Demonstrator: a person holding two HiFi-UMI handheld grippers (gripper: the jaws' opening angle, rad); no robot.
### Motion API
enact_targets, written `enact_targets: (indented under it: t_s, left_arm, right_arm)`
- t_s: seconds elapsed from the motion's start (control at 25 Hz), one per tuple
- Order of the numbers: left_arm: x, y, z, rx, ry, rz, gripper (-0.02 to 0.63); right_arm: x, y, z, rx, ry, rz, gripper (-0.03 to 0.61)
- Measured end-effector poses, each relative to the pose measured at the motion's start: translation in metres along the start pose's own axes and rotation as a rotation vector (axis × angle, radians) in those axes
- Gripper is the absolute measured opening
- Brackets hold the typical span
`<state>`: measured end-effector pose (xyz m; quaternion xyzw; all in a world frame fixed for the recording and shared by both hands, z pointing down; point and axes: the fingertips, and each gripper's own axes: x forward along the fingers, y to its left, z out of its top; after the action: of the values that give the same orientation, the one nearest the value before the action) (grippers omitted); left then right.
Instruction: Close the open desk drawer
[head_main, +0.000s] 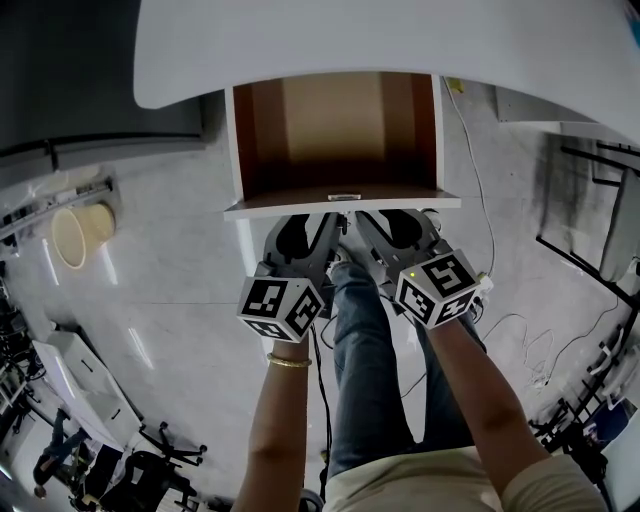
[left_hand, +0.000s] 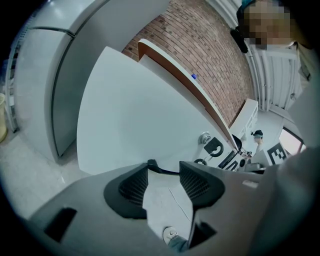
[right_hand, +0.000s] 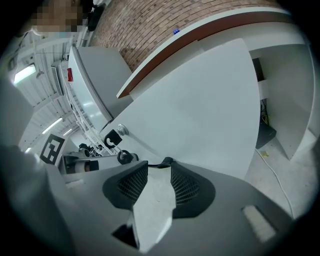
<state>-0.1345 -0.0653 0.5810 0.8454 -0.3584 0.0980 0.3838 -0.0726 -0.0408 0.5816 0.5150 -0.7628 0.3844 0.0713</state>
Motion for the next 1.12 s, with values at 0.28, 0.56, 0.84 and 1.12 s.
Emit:
enact_targets:
  t_s: [0.28, 0.56, 0.84, 1.12]
  left_arm:
    - [0.008, 0.000, 0.008, 0.017, -0.007, -0.003, 0.199]
    - [0.022, 0.001, 0.021, 0.037, -0.009, -0.003, 0.199]
    - [0.024, 0.004, 0.021, 0.036, -0.008, -0.004, 0.199]
    - [0.028, 0.007, 0.025, 0.034, -0.015, -0.005, 0.202]
  right_arm:
    - [0.005, -0.005, 0.010, -0.005, -0.018, -0.012, 0.152]
    - [0.014, -0.014, 0.026, -0.018, -0.031, -0.015, 0.152]
    - [0.017, -0.016, 0.026, -0.009, -0.037, -0.018, 0.152]
    - [0.021, -0.017, 0.029, -0.005, -0.044, -0.018, 0.152]
